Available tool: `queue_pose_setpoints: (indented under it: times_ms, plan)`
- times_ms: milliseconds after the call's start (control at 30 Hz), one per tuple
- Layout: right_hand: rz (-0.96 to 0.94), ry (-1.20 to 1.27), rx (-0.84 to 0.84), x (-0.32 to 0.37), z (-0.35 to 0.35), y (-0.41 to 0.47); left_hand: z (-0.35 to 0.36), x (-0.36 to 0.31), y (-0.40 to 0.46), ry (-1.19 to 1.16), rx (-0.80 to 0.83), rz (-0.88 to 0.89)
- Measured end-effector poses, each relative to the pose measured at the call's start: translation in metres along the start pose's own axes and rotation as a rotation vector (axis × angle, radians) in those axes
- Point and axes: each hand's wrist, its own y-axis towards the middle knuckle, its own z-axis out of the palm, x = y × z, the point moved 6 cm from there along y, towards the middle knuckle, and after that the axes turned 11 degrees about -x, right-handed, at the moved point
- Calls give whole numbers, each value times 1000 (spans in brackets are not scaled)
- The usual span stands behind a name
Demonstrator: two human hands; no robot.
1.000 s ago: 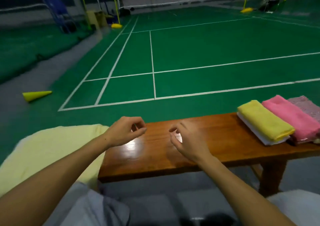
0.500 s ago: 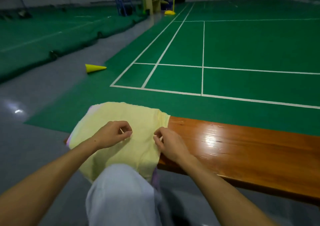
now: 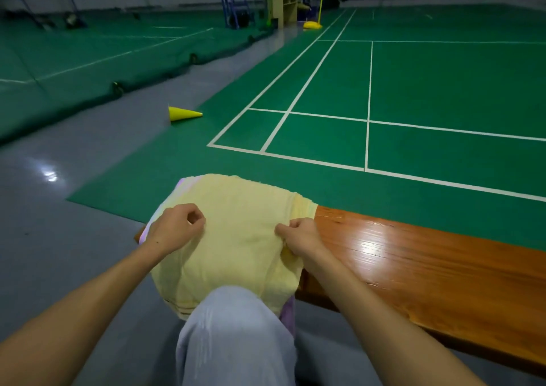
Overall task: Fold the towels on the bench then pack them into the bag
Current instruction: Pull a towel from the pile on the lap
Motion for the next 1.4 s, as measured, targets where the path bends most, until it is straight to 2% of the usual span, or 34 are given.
queue_pose_setpoints:
  times_ms: [100, 233, 367, 467, 667, 800, 933, 1167, 1267, 1400]
  plan:
    - [-25, 158, 8, 4, -23, -10, 0, 4, 10, 39, -24, -101]
    - [-97, 308, -39, 2, -63, -19, 16, 1, 16, 80, 24, -195]
    - [-84, 348, -127, -11, -107, -16, 39, -22, 12, 6, 218, -328]
    - [-82, 379, -181, -18, -151, -14, 53, -64, 9, 48, 320, -222]
    - [-53, 334, -351, -54, -280, -2, 93, -190, -23, 96, 371, 11]
    - [-22, 271, -477, -92, -370, -2, 141, -268, -51, -62, 386, 66]
    - [10, 139, -598, -139, -435, -6, 186, -313, -70, -286, 307, -1]
    - [17, -87, -542, -178, -468, -6, 227, -329, -80, -511, 420, -115]
    - [77, -29, -436, -185, -472, -12, 226, -337, -78, -581, 451, -99]
    - [4, -93, -340, -179, -477, -20, 220, -340, -90, -557, 642, -128]
